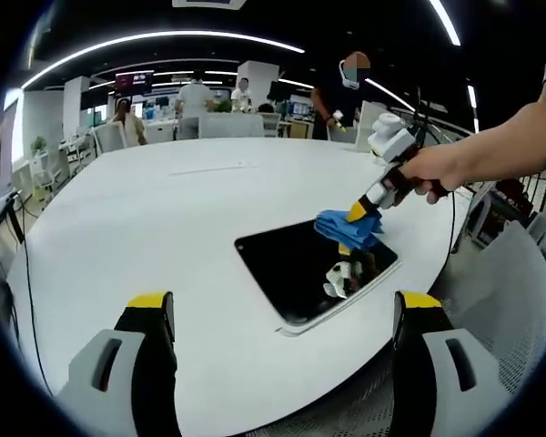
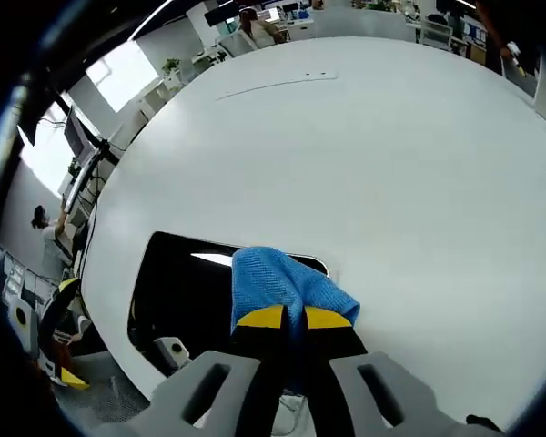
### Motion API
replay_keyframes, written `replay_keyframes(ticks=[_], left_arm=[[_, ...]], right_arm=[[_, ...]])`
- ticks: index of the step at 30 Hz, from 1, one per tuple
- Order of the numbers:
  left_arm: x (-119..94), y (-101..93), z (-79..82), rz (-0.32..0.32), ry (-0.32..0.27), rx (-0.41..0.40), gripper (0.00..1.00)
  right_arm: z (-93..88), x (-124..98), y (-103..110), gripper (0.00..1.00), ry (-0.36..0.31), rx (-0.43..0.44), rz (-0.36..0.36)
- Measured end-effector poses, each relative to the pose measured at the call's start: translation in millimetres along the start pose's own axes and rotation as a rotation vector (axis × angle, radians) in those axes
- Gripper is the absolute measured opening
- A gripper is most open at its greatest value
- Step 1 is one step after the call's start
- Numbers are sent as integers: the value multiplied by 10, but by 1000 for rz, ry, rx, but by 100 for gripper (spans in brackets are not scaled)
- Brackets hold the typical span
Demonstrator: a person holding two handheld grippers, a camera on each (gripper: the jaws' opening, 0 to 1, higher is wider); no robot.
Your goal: Wipe the mirror surface with the cleaning cloth until all visible marks leave the cleaned area.
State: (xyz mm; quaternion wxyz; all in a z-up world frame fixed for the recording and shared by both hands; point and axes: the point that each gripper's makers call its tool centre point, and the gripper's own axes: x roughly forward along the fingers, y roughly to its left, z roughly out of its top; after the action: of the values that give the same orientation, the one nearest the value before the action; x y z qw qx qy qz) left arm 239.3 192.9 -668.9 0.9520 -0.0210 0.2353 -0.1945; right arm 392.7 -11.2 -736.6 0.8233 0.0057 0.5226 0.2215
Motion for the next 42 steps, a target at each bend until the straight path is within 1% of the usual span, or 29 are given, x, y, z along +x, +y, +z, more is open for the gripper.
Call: replay_keyframes(ticks=[4,7,8,10,12,15,17,25,26,27,29,35,39,42], left_arm=[[-1,5,-6,2,2,-4,99],[-2,7,-7,3,1,-3,99],[-5,17,2,8,-4,-5,99],[-16,31,38,12,-25,-8,99],[-13,45,8,20,-7,-4,99],[-14,49,-1,17,-4,3,99],[-17,64,0,20,-3,10,99],[-24,66,2,23,-6,10,99],[-25,62,1,23,-5,10,99],[-24,59,1,22,-5,11,99],[-19,50,-3,17,-2,10,99],[-20,54,6,17,-12,5,99],[-23,49,23,18,-18,2,99],[-24,48,35,19,-24,-3,99]], right_arm=[[54,31,-14,1,1,-13,-5],[95,56,-35,1,-1,-6,-4],[115,66,-42,1,-7,22,-1],[155,79,-57,1,-12,40,4],[181,84,-51,1,-10,43,3],[224,138,-68,1,-6,24,-6],[208,117,-61,0,-3,32,-10],[201,109,-51,0,-12,11,-16],[201,103,-50,0,-17,23,-17],[198,95,-44,0,-17,44,-18],[208,64,-29,0,-27,21,-21],[215,-83,-3,0,-45,24,0],[202,-200,-67,1,-55,20,6],[168,-315,-177,1,-64,28,1]])
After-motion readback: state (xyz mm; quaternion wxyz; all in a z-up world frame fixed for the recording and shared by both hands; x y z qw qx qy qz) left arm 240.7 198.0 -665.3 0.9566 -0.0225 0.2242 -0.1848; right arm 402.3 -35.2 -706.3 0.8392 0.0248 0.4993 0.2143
